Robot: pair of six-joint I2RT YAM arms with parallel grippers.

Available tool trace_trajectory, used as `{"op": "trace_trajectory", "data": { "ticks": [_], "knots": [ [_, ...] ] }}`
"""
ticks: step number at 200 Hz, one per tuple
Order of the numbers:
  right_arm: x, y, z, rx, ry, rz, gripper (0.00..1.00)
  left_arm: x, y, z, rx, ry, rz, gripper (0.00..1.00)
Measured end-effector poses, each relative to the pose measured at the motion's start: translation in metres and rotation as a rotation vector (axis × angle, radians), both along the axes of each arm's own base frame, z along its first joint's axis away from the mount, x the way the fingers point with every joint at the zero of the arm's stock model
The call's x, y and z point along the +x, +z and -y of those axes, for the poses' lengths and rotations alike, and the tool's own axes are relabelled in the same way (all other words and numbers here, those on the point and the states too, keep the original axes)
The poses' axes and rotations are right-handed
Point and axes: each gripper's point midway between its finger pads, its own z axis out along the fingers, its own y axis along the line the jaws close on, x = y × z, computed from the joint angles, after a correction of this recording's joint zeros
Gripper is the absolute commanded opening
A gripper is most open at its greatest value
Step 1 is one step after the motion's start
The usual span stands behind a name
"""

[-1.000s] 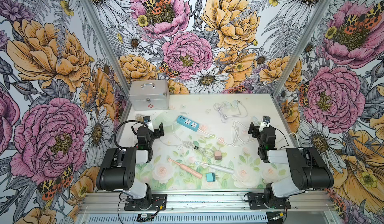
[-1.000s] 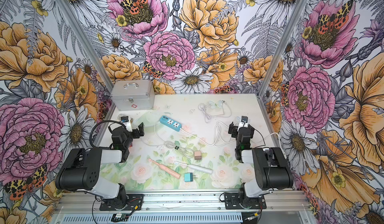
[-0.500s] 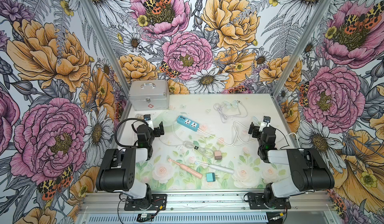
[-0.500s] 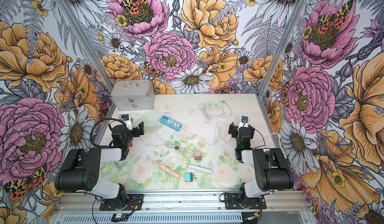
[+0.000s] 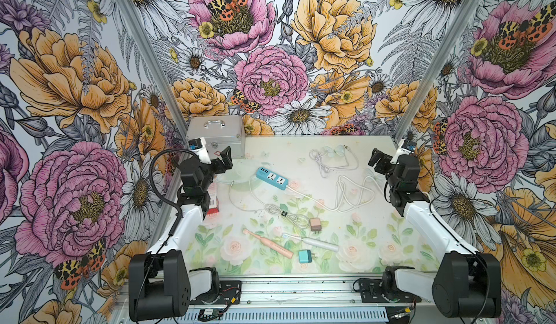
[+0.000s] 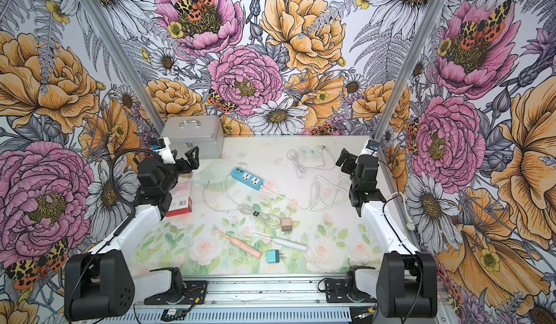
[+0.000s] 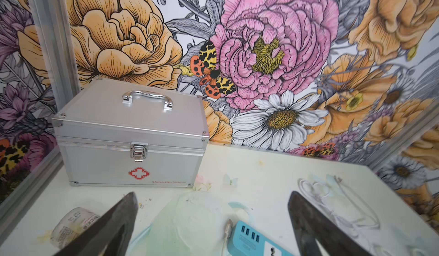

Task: Charge the electric toothbrush
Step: Move the socket to the center of the board.

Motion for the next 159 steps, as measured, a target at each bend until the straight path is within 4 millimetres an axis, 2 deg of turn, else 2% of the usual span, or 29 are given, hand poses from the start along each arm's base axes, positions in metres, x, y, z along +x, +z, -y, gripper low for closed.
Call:
{"op": "trace_trajectory", "data": {
  "ticks": [21, 33, 46, 63, 81, 94, 109, 123, 139, 159],
  "knots": [
    [0.0, -0.035, -0.015, 0.056, 0.038, -0.123, 1.0, 0.009, -0.007, -0.011, -0.142, -0.028, -0.04, 0.99],
    [-0.002, -0.055, -0.034, 0.084, 0.08, -0.201, 1.0, 0.011, -0.019, -0.012, -0.195, -0.027, -0.08, 0.99],
    [-0.004, -0.068, -0.061, 0.105, 0.133, -0.268, 0.99, 0.006, -0.031, -0.004, -0.199, -0.024, -0.123, 0.99],
    [-0.008, -0.076, -0.105, 0.128, 0.216, -0.319, 1.0, -0.004, -0.03, 0.031, -0.12, -0.053, -0.157, 0.99],
    [-0.017, -0.082, -0.149, 0.156, 0.299, -0.358, 1.0, -0.01, -0.013, 0.076, -0.04, -0.148, -0.149, 0.99],
    [-0.025, -0.088, -0.179, 0.172, 0.352, -0.396, 1.0, -0.011, -0.003, 0.091, -0.007, -0.176, -0.132, 0.99],
    [-0.033, -0.098, -0.213, 0.198, 0.41, -0.444, 1.0, -0.013, -0.003, 0.088, -0.004, -0.163, -0.125, 0.99],
    [-0.044, -0.109, -0.241, 0.211, 0.455, -0.49, 1.0, -0.015, -0.011, 0.076, -0.009, -0.124, -0.137, 0.99],
    [-0.055, -0.121, -0.266, 0.217, 0.49, -0.536, 1.0, -0.018, -0.016, 0.062, -0.015, -0.068, -0.155, 0.99],
    [-0.065, -0.131, -0.293, 0.224, 0.526, -0.575, 1.0, -0.023, -0.009, 0.051, -0.015, -0.012, -0.137, 0.99]
  ]
}}
